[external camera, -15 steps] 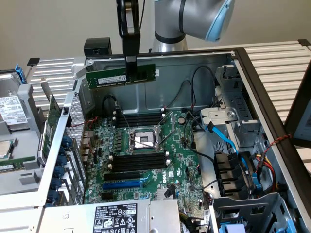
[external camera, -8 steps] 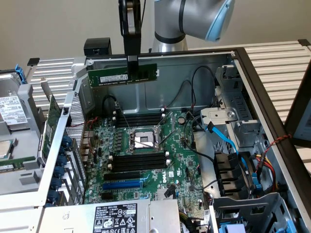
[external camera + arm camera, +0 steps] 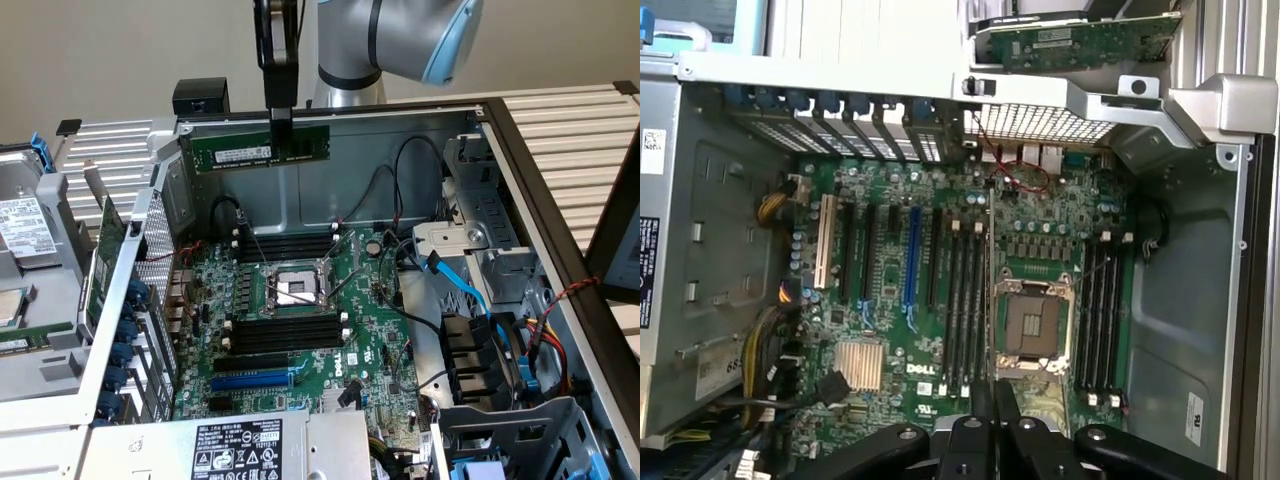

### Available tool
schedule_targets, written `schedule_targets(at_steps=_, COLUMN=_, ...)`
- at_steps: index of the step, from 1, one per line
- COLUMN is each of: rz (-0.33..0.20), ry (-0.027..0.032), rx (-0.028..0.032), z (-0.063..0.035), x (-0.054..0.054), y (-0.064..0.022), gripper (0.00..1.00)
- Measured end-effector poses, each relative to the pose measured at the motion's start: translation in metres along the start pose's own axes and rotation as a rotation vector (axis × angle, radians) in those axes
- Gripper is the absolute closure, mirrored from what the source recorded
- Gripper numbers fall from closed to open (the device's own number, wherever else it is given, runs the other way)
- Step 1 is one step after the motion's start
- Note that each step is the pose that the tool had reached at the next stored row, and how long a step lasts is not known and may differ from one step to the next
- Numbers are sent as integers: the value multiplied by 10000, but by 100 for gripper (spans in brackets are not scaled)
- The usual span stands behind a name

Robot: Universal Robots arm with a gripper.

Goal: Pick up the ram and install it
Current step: 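Pick up the ram and move it above insertion slot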

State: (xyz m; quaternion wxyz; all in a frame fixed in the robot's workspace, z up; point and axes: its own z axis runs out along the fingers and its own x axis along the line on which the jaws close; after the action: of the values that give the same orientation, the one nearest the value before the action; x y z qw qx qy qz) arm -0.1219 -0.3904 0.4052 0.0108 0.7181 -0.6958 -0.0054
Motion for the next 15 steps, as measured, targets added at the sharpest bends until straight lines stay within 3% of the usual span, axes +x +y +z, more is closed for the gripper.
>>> schedule_targets(at_steps=7, rz=480, ry=-11, rx=-1, z=34, x=-8, y=-21, gripper=87)
schedule_targets(at_steps=15, rz=529, ry=-35, rx=8, z=73, x=-54, y=-24, gripper=87)
